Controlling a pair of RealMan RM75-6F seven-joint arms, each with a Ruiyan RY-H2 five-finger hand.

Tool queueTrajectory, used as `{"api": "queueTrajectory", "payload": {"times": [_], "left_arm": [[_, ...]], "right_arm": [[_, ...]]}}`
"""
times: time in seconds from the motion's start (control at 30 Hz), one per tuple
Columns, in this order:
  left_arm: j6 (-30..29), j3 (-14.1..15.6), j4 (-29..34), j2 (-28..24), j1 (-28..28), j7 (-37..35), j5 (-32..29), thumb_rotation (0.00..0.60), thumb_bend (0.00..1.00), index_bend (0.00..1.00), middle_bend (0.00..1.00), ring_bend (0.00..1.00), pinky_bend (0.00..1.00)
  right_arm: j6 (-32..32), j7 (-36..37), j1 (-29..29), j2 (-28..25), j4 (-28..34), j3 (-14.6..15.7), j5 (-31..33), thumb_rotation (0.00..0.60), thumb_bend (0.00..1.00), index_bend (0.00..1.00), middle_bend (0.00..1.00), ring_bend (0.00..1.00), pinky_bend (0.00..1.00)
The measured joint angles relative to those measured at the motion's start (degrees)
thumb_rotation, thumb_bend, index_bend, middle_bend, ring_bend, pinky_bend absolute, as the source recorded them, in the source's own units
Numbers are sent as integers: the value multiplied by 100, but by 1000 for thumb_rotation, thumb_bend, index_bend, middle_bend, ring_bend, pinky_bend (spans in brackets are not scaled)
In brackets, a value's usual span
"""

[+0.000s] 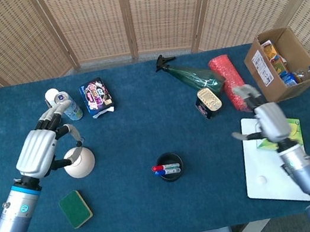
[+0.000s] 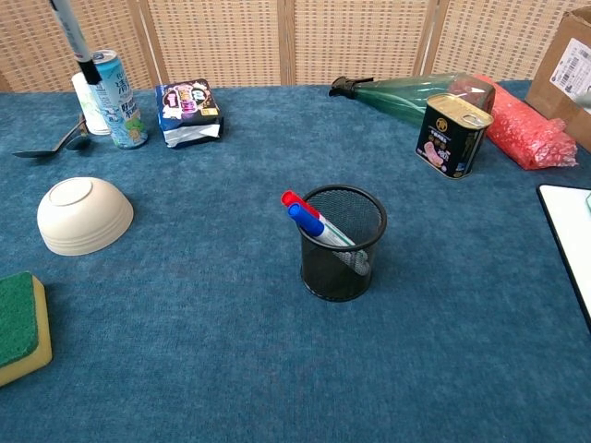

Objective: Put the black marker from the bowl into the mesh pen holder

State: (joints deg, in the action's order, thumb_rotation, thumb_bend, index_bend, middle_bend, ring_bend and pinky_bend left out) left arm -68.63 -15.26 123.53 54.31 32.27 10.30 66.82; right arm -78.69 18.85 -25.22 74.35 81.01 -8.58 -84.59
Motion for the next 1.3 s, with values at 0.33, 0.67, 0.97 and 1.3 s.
{"api": "queueTrajectory", "payload": {"times": [0.33,0.67,0.97,1.3], "left_arm": [[142,9,188,334,172,-60,93,600,387,534,0,0,99],[161,3,246,1030,377,-199,301,600,387,534,0,0,98],[176,71,46,2060,688,89,216,600,386,535,0,0,102],[267,163,-347,2880,988,455,-121,600,386,535,0,0,102]], "right_arm": [[-1348,490,1173,114,-1408,349,-215,600,0,0,1,0,334],[-1733,828,1577,277,-1811,447,-317,600,0,0,4,0,337],[-1774,1114,1707,334,-2064,351,-282,600,0,0,7,0,343],[-1777,1240,1767,333,-2064,264,-296,600,0,0,7,0,343]]}}
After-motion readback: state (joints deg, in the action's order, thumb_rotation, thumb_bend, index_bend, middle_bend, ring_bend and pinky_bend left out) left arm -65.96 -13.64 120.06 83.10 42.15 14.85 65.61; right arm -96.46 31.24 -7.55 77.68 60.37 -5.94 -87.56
